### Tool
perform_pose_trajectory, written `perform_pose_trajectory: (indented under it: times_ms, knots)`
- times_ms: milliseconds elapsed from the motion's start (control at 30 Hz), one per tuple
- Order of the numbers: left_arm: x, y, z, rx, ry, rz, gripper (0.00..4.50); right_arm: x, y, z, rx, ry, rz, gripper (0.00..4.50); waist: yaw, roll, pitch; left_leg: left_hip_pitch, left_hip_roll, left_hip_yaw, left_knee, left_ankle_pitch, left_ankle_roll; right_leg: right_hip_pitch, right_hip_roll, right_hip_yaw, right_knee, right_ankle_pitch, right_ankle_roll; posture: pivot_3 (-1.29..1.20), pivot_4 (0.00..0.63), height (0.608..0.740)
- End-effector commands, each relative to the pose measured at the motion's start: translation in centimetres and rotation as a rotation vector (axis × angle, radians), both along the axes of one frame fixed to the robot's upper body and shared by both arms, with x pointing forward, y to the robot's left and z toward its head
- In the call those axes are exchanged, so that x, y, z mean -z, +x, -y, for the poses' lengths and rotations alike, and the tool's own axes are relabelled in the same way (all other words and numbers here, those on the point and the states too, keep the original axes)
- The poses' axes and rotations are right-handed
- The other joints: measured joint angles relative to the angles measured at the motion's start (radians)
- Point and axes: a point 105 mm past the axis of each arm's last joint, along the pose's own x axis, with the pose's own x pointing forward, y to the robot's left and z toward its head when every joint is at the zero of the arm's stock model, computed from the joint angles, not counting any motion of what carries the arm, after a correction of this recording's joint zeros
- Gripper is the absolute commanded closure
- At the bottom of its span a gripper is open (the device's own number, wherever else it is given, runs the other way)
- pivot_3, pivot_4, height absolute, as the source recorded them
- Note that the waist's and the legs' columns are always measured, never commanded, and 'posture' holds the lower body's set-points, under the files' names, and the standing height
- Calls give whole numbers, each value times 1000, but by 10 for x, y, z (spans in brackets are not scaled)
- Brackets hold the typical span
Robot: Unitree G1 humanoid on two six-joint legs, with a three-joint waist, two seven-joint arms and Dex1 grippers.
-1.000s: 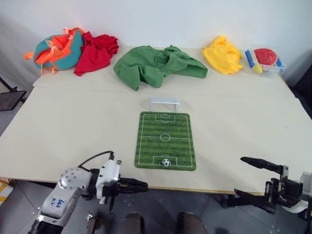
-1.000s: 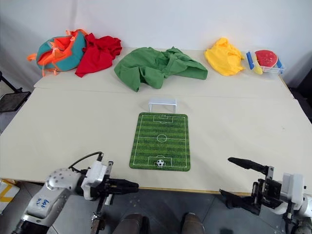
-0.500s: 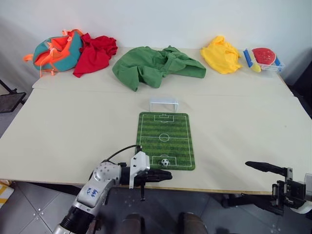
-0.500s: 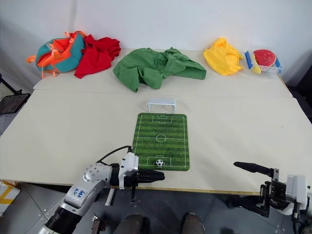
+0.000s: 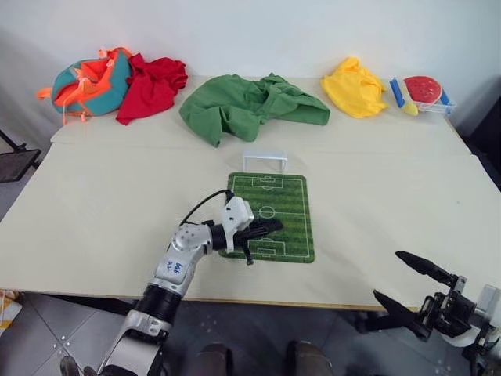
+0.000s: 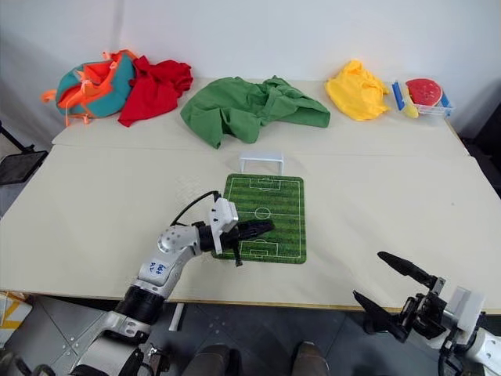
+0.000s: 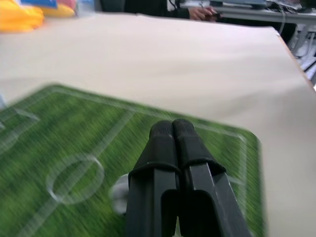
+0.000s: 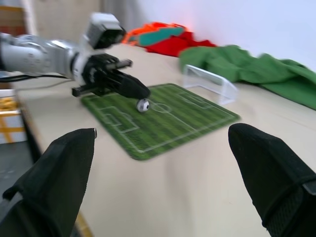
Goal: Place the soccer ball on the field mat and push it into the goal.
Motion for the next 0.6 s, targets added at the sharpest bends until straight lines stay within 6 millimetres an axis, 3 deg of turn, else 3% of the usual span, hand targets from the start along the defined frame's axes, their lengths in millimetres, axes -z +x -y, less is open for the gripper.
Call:
perform_pose_trajectory:
  times_ms: [33, 133, 300, 400, 600]
  knots:
    - [-17, 6, -17, -40, -32, 86, 4437, -9, 6, -6, 53, 37, 33, 0, 0, 0, 0, 0, 0, 0, 0, 0, 0, 0, 0, 0, 0, 0, 0, 0, 150, 740]
    - [-16, 4, -38, -121, -52, 141, 4437, -7, 6, -13, 42, 41, 27, 0, 1, 0, 0, 0, 0, 0, 0, 0, 0, 0, 0, 0, 0, 0, 0, 0, 150, 740]
    - [-3, -35, -66, -81, -55, 87, 4437, -8, 8, -20, 39, 75, 39, 0, 0, 1, 0, 0, 0, 0, -2, 0, 0, 0, 0, 0, 0, 0, 0, 0, 150, 740]
    - [3, -52, -98, -114, -7, 68, 4437, -11, 14, -18, 45, 83, 59, 0, 0, 1, 0, 0, 0, 0, 0, 0, 0, 0, 0, 1, 0, 0, 0, 0, 150, 740]
    - [13, -55, -169, -365, 2, -20, 4437, -15, 28, -11, 76, 79, 99, 0, 0, 2, 0, 1, 1, 0, 0, -1, 0, -1, 0, 1, 1, 0, -1, 0, 150, 740]
